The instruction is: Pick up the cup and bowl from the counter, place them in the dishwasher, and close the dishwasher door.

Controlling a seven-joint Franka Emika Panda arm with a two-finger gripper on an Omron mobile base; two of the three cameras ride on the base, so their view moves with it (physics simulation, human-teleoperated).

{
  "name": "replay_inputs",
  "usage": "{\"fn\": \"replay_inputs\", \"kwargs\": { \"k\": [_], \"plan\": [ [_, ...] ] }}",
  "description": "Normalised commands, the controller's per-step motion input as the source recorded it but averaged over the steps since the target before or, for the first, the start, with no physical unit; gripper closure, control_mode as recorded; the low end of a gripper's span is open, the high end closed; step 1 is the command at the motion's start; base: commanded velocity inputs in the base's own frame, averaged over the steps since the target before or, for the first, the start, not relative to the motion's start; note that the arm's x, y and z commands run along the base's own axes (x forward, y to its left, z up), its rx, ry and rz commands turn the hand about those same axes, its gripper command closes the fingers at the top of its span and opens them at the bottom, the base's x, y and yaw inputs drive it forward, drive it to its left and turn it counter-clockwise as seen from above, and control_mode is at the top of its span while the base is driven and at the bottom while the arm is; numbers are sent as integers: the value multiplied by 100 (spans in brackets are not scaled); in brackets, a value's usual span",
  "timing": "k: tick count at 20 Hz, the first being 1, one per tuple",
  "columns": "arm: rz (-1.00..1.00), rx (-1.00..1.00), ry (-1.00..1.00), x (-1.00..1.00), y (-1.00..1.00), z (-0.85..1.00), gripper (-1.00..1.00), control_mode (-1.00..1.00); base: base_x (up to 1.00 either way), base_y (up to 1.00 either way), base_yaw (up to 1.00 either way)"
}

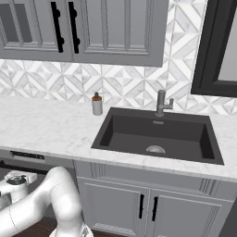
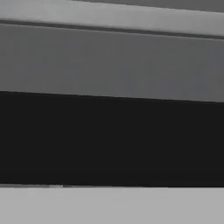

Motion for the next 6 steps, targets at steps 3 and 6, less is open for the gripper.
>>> {"fn": "replay_inputs", "kwargs": {
  "k": [3,6],
  "plan": [
    [0,0,0,73,-24,-7,-100,-100,0,0,0],
    [0,0,0,66,-12,-1,-100,-100,0,0,0]
  ]
}}
